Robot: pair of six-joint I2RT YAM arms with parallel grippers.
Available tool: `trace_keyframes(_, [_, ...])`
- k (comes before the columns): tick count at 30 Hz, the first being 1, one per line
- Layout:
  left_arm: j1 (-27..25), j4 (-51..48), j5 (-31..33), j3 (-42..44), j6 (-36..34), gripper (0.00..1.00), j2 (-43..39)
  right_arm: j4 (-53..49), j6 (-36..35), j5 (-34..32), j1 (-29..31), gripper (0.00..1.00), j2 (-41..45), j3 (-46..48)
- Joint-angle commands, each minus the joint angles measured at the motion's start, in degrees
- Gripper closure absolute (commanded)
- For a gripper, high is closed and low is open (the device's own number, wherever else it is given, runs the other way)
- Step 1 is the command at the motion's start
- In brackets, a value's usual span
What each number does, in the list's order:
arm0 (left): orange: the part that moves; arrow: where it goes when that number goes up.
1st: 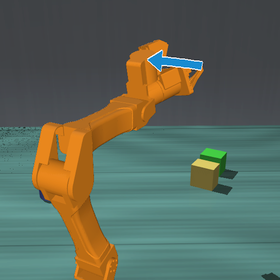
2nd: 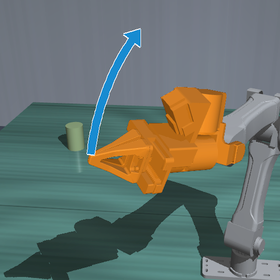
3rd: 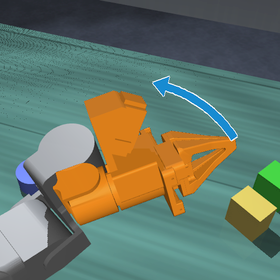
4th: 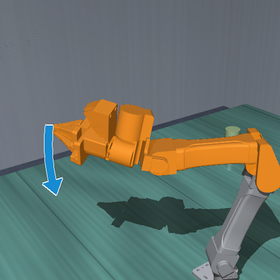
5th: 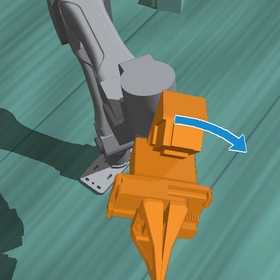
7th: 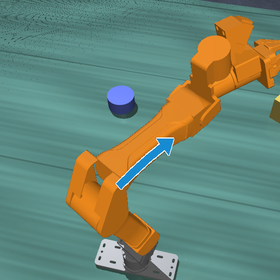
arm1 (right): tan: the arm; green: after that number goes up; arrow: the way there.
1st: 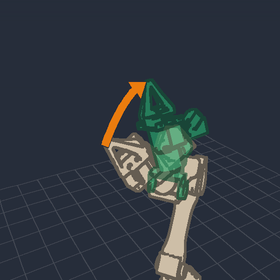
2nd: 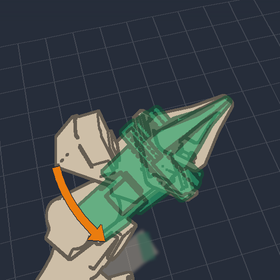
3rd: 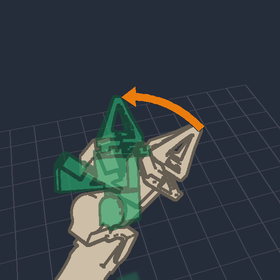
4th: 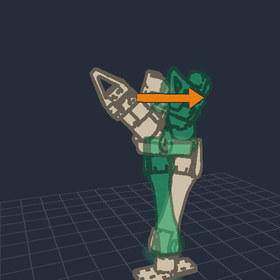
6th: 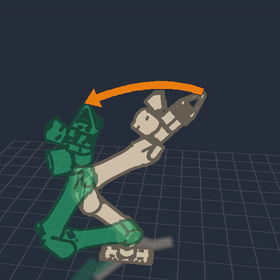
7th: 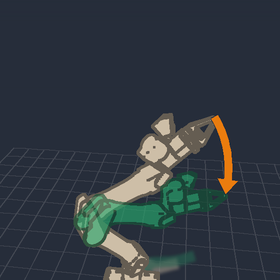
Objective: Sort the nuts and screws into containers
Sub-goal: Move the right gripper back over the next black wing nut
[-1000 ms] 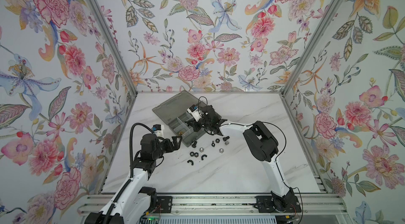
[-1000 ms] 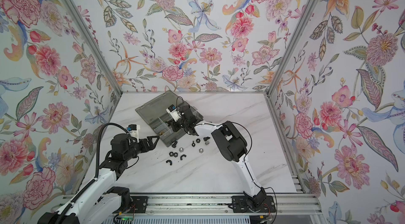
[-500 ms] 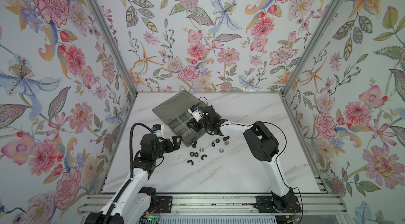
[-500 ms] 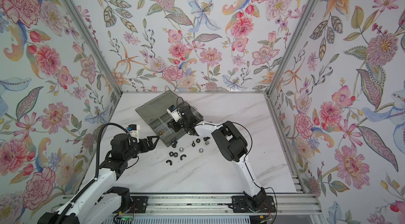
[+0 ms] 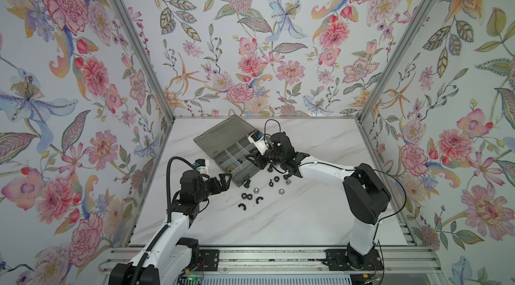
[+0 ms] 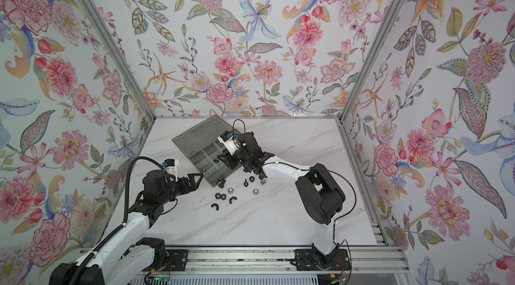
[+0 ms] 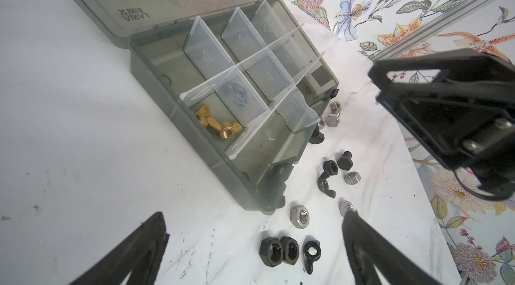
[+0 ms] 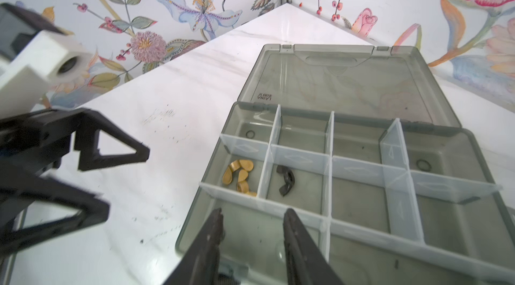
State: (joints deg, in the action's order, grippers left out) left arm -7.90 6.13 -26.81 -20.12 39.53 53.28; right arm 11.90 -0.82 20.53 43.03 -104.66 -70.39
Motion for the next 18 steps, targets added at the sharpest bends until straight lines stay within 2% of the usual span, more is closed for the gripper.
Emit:
trace_keyframes(1, [-0.49,1.99,-0.68,0.53,0.7,0.0,0.65,-4.88,-1.63,1.46,-0.05,0.59,4.01,6.39])
trace_keyframes(9, [-1.45,4.57,-1.15,0.26,1.47,0.01,3.16,-5.19,-1.23,-0.49,2.35,0.57,11.23,20.18])
trace_keyframes(13, [-2.02,5.87,-1.23,0.21,1.85,0.01,4.61,-1.91,-0.99,-1.1,4.17,0.57,11.35,24.77])
trace_keyframes(18, [-2.61,6.15,-1.45,-0.01,2.04,0.01,4.88,-1.28,-1.96,-2.01,6.13,0.57,9.42,25.82])
